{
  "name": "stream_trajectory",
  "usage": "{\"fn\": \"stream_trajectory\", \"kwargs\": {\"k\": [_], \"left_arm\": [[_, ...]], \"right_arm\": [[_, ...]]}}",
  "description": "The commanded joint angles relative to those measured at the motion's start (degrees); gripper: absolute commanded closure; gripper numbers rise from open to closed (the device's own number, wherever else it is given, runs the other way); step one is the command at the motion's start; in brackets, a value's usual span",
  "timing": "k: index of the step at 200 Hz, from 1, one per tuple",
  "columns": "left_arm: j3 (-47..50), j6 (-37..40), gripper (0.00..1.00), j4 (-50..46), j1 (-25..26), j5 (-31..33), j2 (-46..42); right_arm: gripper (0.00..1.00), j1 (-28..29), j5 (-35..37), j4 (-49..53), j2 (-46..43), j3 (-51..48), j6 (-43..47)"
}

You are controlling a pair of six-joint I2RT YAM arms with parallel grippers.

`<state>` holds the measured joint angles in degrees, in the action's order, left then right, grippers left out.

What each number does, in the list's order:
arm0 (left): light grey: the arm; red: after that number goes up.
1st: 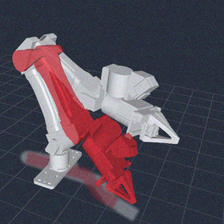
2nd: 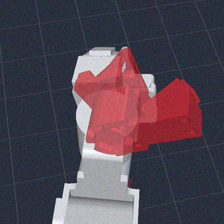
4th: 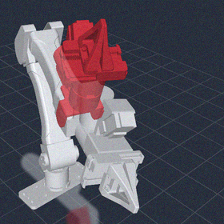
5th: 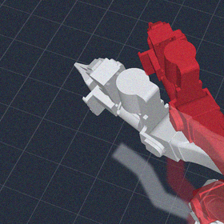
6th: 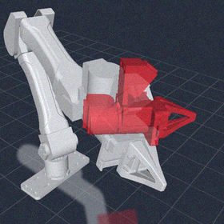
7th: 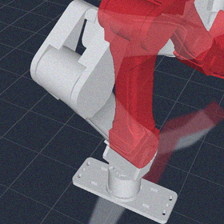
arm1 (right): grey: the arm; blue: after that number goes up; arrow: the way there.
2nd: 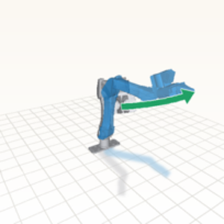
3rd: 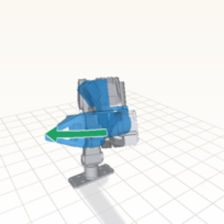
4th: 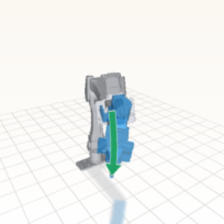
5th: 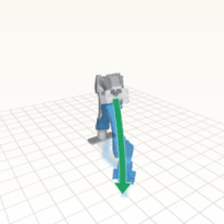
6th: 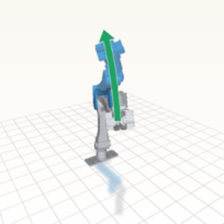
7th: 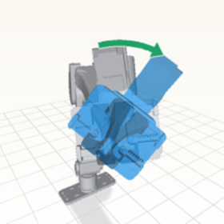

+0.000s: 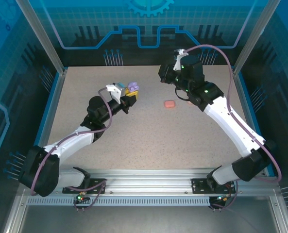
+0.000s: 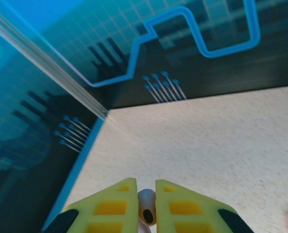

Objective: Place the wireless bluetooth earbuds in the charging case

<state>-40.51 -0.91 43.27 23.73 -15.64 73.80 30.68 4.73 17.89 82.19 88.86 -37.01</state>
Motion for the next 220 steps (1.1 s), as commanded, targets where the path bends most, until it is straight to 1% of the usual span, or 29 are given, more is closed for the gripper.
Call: {"fn": "stream_trajectory", "kwargs": {"k": [1,20,44,65,85,120,220], "left_arm": [[-4.02,2.68,1.00,3.34,1.55,-2.93,1.14],[-5.99,3.34,1.00,3.48,2.85,-3.17,2.19],[-8.16,3.63,1.00,4.76,4.26,-2.99,3.43],[-9.81,3.93,1.00,5.59,5.49,-2.90,4.22],[-11.41,3.98,1.00,5.76,6.39,-2.88,4.72],[-13.48,4.24,1.00,5.88,7.41,-2.91,5.88],[-16.00,4.58,1.00,5.01,9.44,-2.42,7.74]], "right_arm": [[0.88,-1.06,-6.18,-10.24,-3.72,-3.74,1.06],[0.88,-1.24,-8.95,-16.19,-6.69,-7.38,1.15],[0.88,-1.24,-11.83,-26.80,-10.43,-13.86,1.08],[0.88,-1.28,-12.38,-34.74,-12.99,-19.23,0.63],[0.87,-1.06,-12.69,-38.74,-14.33,-22.48,0.20],[0.87,-0.93,-12.43,-39.79,-14.87,-23.73,-0.79],[0.87,0.34,-12.72,-40.29,-12.50,-24.10,-2.71]]}}
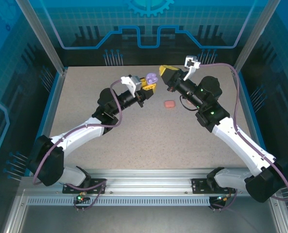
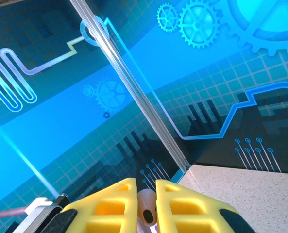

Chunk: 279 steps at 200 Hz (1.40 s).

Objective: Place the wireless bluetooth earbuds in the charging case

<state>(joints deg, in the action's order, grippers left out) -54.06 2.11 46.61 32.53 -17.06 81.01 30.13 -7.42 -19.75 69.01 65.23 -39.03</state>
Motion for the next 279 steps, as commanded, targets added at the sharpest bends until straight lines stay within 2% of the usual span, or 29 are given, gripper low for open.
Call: {"fn": "stream_trajectory", "kwargs": {"k": [1,221,279], "left_arm": [[-2.49,1.57,1.00,1.66,0.66,-0.98,0.54],[-3.24,2.45,1.00,-1.25,0.74,0.87,-0.77],[-3.85,2.55,1.00,-2.49,0.76,1.84,-0.94]], "right_arm": [[0.87,0.93,-0.57,-2.66,0.73,-0.51,-0.70],[0.89,2.12,0.27,-1.08,1.48,-3.40,-0.27],[0.89,2.04,-2.01,1.26,0.90,-3.99,1.58]]}}
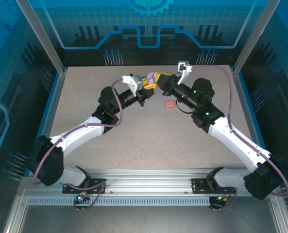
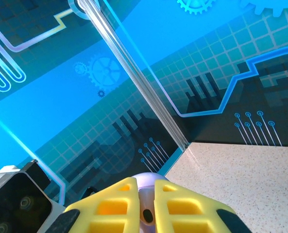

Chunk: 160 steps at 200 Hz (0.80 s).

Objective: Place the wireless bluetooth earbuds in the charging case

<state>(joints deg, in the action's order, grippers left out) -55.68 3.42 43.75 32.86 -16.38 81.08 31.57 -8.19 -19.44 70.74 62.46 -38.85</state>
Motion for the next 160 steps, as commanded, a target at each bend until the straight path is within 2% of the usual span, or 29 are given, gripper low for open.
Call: {"fn": "stream_trajectory", "kwargs": {"k": [1,16,40,105,124,160], "left_arm": [[-2.23,1.24,1.00,0.33,0.40,1.22,-0.97],[-2.40,1.15,1.00,0.19,0.45,1.21,-0.92],[-2.53,0.80,1.00,-0.09,0.42,1.09,-0.66],[-1.65,-0.35,1.00,-0.24,0.42,1.16,0.37],[-0.70,-0.31,1.00,-0.49,0.37,1.26,0.40],[2.11,0.35,1.00,-1.05,0.40,1.39,0.48]], "right_arm": [[0.89,0.60,-1.28,1.02,-0.84,-1.25,1.41],[0.88,0.60,-1.38,1.55,-0.96,-1.71,1.34],[0.79,0.51,-0.63,2.24,-1.08,-1.44,1.31],[0.32,-2.28,-1.30,3.62,-2.24,4.49,1.00],[0.25,-3.09,-0.76,7.45,-3.61,6.75,1.91],[0.24,-6.43,-1.38,22.84,-2.37,14.36,2.99]]}}
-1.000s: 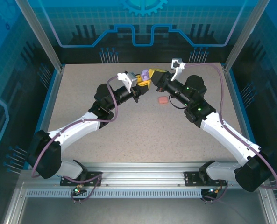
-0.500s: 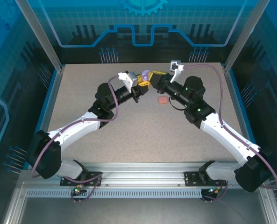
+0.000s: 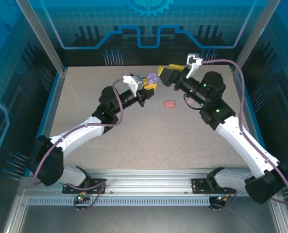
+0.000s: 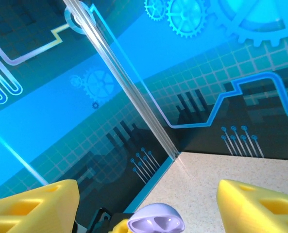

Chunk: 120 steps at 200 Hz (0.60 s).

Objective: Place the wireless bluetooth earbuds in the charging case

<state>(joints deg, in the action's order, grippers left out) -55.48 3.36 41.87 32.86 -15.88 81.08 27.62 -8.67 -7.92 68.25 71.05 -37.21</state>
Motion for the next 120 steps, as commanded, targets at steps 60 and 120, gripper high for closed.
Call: {"fn": "stream_trajectory", "kwargs": {"k": [60,120], "left_arm": [[7.90,3.74,1.00,-0.52,0.44,-1.72,0.23],[10.07,3.95,1.00,-3.08,0.44,-4.59,-1.71]], "right_arm": [[0.26,-4.33,-2.72,43.34,16.26,25.50,8.04],[0.29,-5.12,-5.24,54.75,30.99,35.06,11.08]]}}
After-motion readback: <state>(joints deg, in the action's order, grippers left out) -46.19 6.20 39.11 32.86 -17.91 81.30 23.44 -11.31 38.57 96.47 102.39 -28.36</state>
